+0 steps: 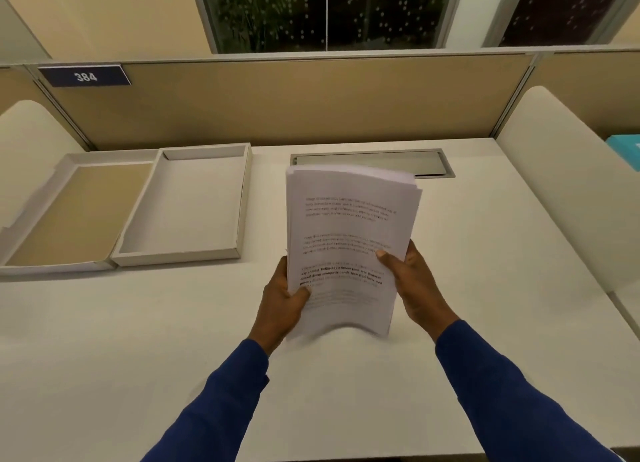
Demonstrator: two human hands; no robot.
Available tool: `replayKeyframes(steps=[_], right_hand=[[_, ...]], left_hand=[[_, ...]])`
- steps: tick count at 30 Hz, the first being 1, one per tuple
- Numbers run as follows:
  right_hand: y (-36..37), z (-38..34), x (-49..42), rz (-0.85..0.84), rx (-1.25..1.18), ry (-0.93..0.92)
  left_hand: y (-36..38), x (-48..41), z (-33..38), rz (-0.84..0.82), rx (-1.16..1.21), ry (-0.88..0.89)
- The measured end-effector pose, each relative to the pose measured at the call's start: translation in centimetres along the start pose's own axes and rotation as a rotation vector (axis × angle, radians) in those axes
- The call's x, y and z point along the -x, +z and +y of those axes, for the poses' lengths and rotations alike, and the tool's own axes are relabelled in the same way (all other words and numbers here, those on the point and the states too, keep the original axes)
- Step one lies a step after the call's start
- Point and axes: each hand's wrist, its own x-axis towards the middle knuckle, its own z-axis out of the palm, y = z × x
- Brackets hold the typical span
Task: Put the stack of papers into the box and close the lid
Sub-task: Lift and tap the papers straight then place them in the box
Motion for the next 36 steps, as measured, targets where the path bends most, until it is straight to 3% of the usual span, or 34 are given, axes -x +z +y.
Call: replayKeyframes(steps=[5,10,17,20,24,31,33,36], right_hand=[[0.8,-1.2,0.3,0.068,-0.017,-0.166],[1.2,-0.2,0.6,0.138,0.041,-0.212],[1.3,-5.2,0.5,0.178,-0.031,-0.352],[1.5,-7.0,0.2,0.218,-0.059,-0.301],[2.2,-7.6,0.0,0.319,0.006,-0.262],[2.3,-7.8,0.2,0.301,0.034,-0.249],[2.4,-7.7,0.4,0.246,0.05,-0.26],[1.7,-7.1,0.7,0.085,0.107,-0.349]], left_hand=[[1.2,-0.7,0.7,0.152,0.047,0.113],[1.7,-0.8,0.2,0.165,0.04,0.113],[-0.2,-2.0,7.0,0.195,0.252,0.317],[-0.1,-2.9,9.4,0.256,0.33,0.26],[0.6,-3.9,10.0,0.343,0.208,0.209],[1.0,-3.5,10.1,0.349,0.168,0.176],[1.1,-3.4,10.0,0.319,0.164,0.169],[1.0,-3.1,9.3,0.207,0.138,0.299]])
